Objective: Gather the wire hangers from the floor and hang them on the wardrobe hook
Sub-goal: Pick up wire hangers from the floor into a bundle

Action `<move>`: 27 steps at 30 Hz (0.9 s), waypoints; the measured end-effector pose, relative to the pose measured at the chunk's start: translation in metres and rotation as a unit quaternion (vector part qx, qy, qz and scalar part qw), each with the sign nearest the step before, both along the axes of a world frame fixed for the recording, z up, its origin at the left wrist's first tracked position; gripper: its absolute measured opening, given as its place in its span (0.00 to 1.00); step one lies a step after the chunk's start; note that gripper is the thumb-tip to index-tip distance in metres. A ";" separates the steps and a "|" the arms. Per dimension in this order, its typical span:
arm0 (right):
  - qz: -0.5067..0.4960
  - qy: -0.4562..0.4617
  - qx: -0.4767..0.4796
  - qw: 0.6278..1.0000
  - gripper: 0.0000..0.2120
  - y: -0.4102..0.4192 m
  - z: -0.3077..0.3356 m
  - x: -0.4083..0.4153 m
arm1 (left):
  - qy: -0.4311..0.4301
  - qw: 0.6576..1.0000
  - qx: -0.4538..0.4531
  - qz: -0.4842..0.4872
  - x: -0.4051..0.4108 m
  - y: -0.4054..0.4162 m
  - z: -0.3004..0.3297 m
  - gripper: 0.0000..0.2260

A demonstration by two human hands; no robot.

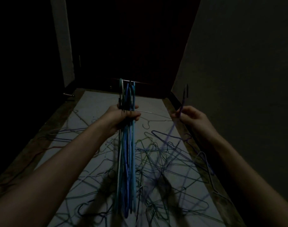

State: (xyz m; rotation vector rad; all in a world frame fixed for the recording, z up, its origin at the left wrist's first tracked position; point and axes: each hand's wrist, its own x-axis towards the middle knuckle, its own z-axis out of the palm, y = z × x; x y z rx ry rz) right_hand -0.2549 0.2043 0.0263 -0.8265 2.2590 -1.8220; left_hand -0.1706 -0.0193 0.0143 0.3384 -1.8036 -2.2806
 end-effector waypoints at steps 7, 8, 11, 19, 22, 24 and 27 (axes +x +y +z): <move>0.086 -0.004 0.046 0.995 0.09 -0.035 -0.002 0.017 | -0.050 0.996 -0.040 -0.068 0.004 0.009 -0.001 0.08; 0.090 0.006 0.063 0.994 0.10 -0.041 -0.002 0.019 | -0.049 0.995 -0.045 -0.079 0.003 0.011 -0.003 0.10; 0.078 0.058 0.100 0.990 0.11 -0.054 -0.006 0.022 | -0.046 0.992 -0.065 -0.098 0.001 0.015 -0.008 0.14; 0.025 0.075 0.084 0.993 0.11 -0.056 -0.010 0.019 | -0.056 0.993 -0.008 -0.099 -0.005 0.026 -0.016 0.17; 0.004 0.075 0.074 0.994 0.11 -0.060 -0.014 0.020 | -0.058 0.995 -0.009 -0.082 -0.005 0.031 -0.019 0.17; -0.013 0.063 0.053 0.997 0.11 -0.063 -0.018 0.021 | -0.056 0.996 0.001 -0.063 -0.005 0.034 -0.022 0.18; -0.020 0.012 0.007 1.000 0.10 -0.067 -0.022 0.022 | -0.052 0.997 0.050 -0.030 -0.009 0.039 -0.027 0.19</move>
